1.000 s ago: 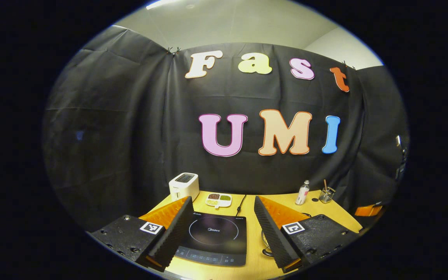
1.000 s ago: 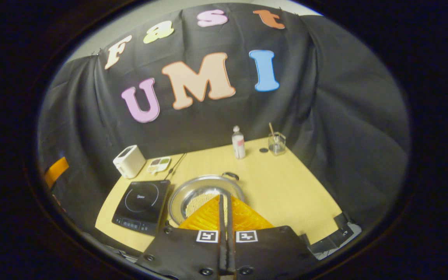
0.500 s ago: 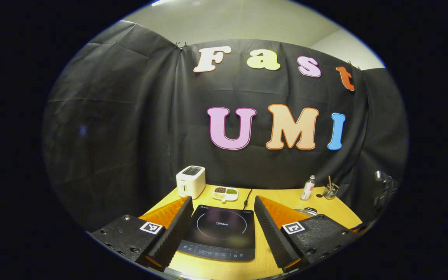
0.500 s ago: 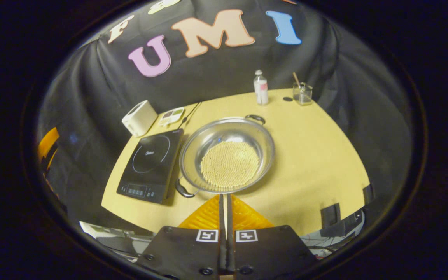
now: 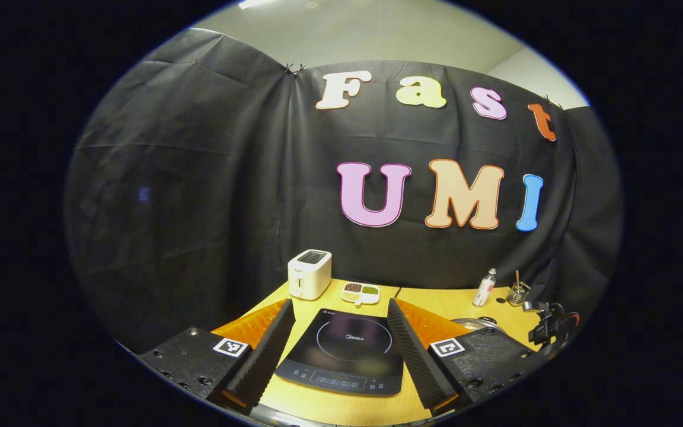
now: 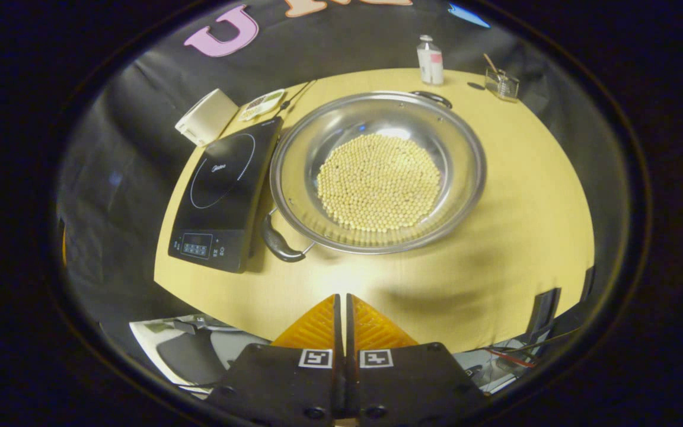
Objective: First push the handle of the pot to place it horizontally, then grasp the pot with both hands and set it on the induction cooktop.
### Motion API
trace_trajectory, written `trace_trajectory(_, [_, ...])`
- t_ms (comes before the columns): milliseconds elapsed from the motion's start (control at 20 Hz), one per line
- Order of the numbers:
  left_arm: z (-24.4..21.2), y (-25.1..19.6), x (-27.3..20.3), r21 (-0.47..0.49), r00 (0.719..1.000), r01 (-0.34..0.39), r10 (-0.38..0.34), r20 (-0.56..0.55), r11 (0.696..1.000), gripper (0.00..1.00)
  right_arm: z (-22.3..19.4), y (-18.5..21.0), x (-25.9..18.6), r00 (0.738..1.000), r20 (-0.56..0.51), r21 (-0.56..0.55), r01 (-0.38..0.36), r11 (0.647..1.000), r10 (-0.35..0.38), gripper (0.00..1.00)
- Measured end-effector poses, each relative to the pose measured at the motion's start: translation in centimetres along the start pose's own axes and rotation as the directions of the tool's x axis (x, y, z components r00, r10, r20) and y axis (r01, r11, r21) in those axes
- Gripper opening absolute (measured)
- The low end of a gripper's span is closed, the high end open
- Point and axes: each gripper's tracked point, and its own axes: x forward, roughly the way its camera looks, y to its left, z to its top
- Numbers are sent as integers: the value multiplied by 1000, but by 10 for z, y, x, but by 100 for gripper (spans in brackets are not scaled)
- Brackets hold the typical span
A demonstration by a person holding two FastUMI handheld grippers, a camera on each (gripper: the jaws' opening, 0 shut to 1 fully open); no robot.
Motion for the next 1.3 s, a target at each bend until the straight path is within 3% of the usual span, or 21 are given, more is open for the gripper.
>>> trace_trajectory(250, [-7, 18, -6, -12, 999, -54, 53, -11, 998, 96, 6, 15, 21, 1000, -31, 1, 2, 1000, -2, 2])
trace_trajectory(300, [-7, 22, -6, -15, 998, -65, 65, -12, 998, 92, 6, 17, 25, 999, -37, -6, 2, 1000, -2, 2])
trace_trajectory(350, [-8, 26, -5, -17, 997, -76, 76, -12, 997, 92, 7, 19, 28, 999, -40, -15, 7, 1000, -7, 2])
trace_trajectory(400, [-8, 28, -6, -18, 996, -83, 83, -12, 996, 99, 7, 20, 30, 999, -42, -23, 7, 1000, -8, 0])
trace_trajectory(450, [-8, 29, -6, -20, 996, -87, 87, -10, 996, 96, 8, 22, 32, 999, -41, -25, 8, 1000, -9, 3])
trace_trajectory(550, [-9, 29, -6, -22, 996, -85, 85, -10, 996, 93, 11, 24, 35, 999, -37, -29, 15, 999, -16, 0])
trace_trajectory(650, [-10, 29, -7, -11, 996, -84, 84, -12, 996, 99, 14, 27, 39, 999, -32, -27, 25, 999, -26, 0])
trace_trajectory(900, [-10, 28, -8, 14, 997, -74, 74, -16, 997, 93, 20, 35, 47, 998, -30, -43, 54, 998, -55, 0])
trace_trajectory(1300, [-18, 39, -10, 25, 997, -76, 77, -33, 997, 96, 44, 62, 54, 999, -3, -22, 40, 999, -40, 0])
